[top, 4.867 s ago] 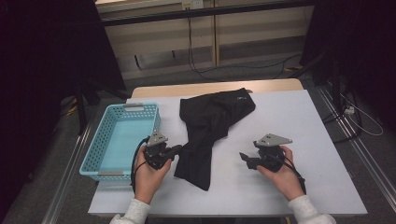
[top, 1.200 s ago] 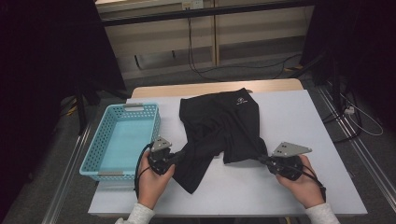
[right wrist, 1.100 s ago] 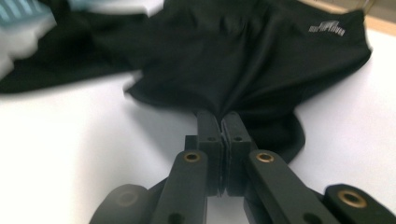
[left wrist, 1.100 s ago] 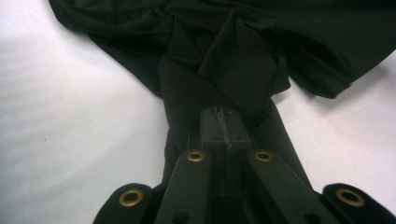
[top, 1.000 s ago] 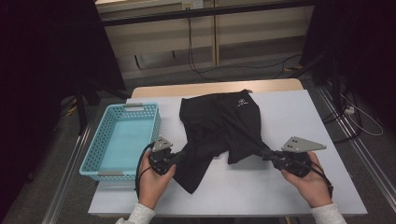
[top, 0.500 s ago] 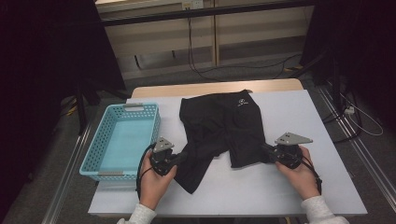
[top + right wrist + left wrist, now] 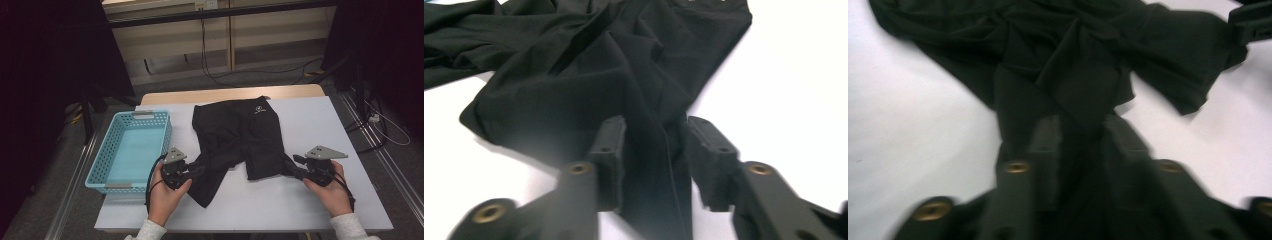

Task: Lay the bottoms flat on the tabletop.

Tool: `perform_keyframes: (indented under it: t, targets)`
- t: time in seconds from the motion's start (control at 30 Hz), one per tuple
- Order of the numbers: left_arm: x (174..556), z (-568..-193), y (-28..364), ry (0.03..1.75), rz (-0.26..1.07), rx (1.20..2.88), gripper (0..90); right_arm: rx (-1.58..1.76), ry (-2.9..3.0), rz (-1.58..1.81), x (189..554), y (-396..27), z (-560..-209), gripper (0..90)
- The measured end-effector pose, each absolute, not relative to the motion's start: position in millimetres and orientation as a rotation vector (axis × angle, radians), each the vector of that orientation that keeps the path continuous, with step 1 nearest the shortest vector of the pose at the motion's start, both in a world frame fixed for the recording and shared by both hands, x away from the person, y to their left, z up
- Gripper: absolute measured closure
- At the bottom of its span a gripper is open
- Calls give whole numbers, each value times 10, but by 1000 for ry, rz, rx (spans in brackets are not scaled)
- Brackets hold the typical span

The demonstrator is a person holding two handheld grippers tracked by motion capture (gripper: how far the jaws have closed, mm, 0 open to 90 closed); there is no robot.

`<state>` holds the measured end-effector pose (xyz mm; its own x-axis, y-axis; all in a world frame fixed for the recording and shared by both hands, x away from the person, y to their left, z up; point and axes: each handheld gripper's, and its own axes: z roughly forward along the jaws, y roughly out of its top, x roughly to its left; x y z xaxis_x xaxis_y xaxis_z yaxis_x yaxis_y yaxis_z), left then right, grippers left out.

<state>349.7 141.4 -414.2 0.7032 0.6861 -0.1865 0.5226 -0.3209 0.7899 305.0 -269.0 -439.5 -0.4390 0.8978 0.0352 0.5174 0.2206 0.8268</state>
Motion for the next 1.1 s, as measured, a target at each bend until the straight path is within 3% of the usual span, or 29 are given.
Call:
perform_keyframes:
  t: [0.2,0.33,0.6,1.1]
  targets:
    - [3492,-4100,1312,864,227,1985,417,1299,2047,1092,2943,-2689,-4394,438]
    - [3513,-4114,1239,833,186,1973,351,1286,2073,1080,2906,-2676,-4389,454]
    - [3558,-4174,1130,798,183,1989,278,1281,2114,1025,2836,-2703,-4476,485]
    - [3537,-4185,1088,784,173,1988,270,1289,2159,923,2918,-2691,-4568,565]
